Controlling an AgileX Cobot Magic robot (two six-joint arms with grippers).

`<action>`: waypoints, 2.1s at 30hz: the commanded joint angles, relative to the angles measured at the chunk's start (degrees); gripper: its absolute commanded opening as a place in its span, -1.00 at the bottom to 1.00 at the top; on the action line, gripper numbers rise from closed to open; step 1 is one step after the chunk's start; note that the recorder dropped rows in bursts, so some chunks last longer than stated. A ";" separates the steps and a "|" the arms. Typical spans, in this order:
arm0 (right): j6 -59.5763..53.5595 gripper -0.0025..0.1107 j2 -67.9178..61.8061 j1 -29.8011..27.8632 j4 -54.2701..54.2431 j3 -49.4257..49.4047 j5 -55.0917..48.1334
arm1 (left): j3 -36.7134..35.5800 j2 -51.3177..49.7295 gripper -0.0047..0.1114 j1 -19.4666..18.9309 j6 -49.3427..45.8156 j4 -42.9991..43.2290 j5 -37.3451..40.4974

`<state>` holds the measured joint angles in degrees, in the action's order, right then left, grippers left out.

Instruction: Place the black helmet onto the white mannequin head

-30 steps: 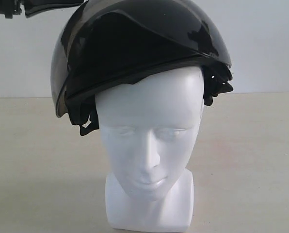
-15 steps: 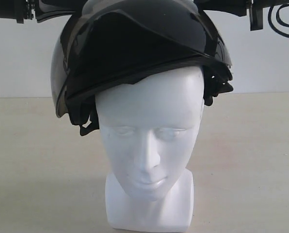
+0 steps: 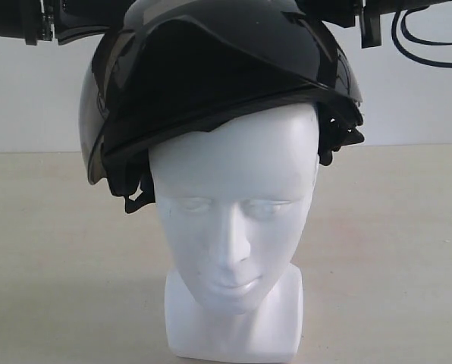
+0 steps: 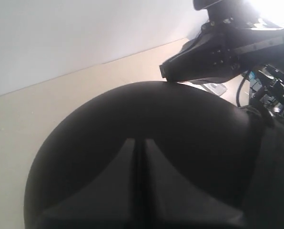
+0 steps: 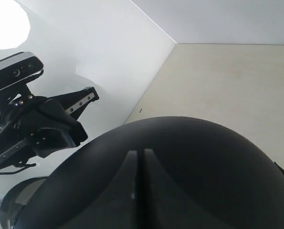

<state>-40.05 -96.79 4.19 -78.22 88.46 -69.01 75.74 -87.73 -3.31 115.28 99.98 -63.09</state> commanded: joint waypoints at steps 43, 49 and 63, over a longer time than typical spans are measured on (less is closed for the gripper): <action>9.69 -0.96 7.48 3.76 10.44 0.18 -0.95 | -4.29 3.39 -0.84 4.64 4.68 -0.03 -6.87; 11.70 -0.96 8.16 5.66 14.71 0.18 -0.95 | -4.29 3.39 -0.84 5.80 4.69 -0.03 -6.87; 16.09 -0.96 10.51 9.68 23.21 0.18 -0.95 | -4.29 3.39 -0.84 7.35 4.95 -0.03 -6.87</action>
<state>-24.64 -86.74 13.56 -62.73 89.49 -66.36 72.38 -84.30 2.70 119.77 95.26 -66.41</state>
